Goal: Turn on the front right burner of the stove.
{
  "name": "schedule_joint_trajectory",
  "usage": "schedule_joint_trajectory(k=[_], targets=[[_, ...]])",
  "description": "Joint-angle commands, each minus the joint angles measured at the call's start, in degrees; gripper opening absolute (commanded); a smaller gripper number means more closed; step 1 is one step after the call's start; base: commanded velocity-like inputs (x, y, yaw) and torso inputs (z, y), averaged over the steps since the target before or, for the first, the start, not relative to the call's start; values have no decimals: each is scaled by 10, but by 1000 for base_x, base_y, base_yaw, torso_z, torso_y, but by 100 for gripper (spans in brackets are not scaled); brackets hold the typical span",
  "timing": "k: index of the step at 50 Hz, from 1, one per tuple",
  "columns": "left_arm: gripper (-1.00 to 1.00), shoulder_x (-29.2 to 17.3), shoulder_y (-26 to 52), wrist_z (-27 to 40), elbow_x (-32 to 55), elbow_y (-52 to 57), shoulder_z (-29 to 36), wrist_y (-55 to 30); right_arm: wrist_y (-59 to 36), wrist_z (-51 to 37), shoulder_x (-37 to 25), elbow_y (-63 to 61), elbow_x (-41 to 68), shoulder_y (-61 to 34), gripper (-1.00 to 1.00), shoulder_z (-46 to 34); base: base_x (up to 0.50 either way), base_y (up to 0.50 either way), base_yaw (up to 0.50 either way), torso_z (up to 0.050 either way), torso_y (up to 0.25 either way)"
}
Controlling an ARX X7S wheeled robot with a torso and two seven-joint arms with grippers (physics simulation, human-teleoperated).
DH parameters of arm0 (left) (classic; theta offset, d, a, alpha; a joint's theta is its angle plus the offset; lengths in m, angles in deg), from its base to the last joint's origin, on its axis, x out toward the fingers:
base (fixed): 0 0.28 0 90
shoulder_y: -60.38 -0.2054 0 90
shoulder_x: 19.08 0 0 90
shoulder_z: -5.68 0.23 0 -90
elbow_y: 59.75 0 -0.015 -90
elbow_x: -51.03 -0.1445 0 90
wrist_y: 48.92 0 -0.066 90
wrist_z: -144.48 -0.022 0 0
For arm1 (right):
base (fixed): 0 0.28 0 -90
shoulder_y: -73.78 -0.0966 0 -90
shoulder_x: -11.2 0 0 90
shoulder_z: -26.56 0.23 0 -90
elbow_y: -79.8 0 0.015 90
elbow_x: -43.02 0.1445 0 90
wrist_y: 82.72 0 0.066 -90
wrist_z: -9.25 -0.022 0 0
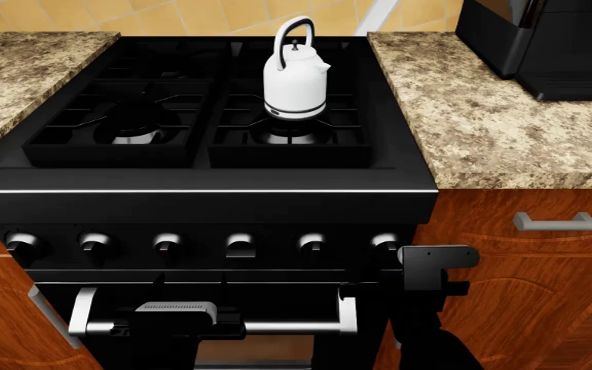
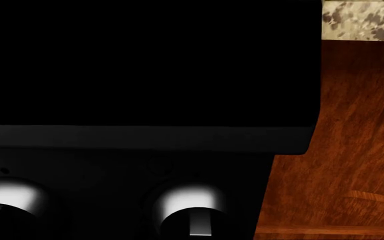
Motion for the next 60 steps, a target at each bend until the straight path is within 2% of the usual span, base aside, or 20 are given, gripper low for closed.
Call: schedule_joint_trajectory(k=[1, 19, 39, 60], targets=[[100, -2, 0, 3, 1, -1, 3, 2, 3, -4, -2, 2, 0, -1, -100, -5, 0, 0, 0, 0, 0], [100, -5, 2, 7, 9, -2, 6, 0, -6, -13, -6, -2, -2, -5, -100, -15, 1, 0, 0, 0, 0], [100, -8, 4, 8, 15, -4, 11, 4, -109, -40, -41, -42, -79, -33, -100, -97, 0, 0, 0, 0, 0], [100, -12, 6, 13, 19, -1, 16, 2, -153, -37, -55, -43, -104, -41, -100, -142, 0, 0, 0, 0, 0]])
